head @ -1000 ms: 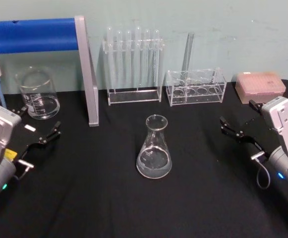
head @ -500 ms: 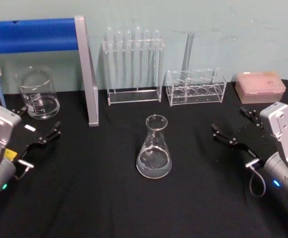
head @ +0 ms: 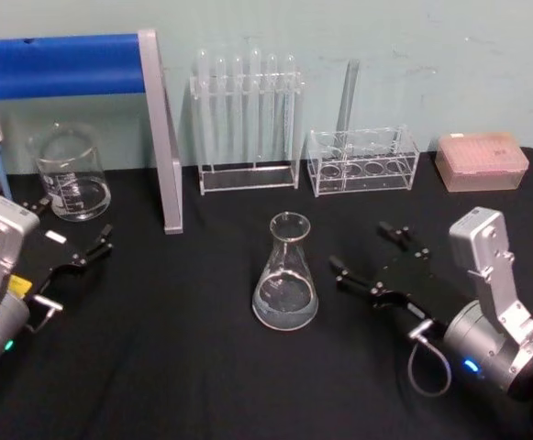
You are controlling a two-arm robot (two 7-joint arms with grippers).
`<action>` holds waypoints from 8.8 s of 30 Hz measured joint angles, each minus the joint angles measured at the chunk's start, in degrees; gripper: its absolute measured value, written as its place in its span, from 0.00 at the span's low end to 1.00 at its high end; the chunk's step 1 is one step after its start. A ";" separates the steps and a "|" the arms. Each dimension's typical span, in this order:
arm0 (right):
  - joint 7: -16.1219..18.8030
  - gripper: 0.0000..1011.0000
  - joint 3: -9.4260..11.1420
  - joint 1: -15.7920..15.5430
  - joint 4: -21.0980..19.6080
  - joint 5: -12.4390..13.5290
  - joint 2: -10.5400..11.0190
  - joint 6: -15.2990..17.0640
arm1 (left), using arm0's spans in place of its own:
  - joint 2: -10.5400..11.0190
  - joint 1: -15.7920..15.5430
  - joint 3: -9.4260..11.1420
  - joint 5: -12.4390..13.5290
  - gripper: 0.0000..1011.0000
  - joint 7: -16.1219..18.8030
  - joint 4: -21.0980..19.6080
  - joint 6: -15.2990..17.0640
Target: Grasp the erlenmeyer flask with one hand, shake it three times, then place it back.
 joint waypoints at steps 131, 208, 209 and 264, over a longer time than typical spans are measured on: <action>11.49 0.45 3.65 5.03 -2.83 0.50 -9.66 3.07 | 0.00 0.00 0.00 0.00 0.99 0.00 0.00 0.00; 1.13 0.45 15.07 2.75 -1.29 -8.20 -12.63 3.66 | 0.00 0.00 0.00 0.00 0.99 0.00 0.00 0.00; 1.23 0.45 15.14 2.73 -1.29 -8.20 -12.75 3.71 | 0.00 0.00 0.00 0.00 0.99 0.00 0.00 0.00; 10.56 0.45 1.17 4.34 -3.63 -2.09 -12.55 4.44 | 0.00 0.00 0.00 0.00 0.99 0.00 0.00 0.00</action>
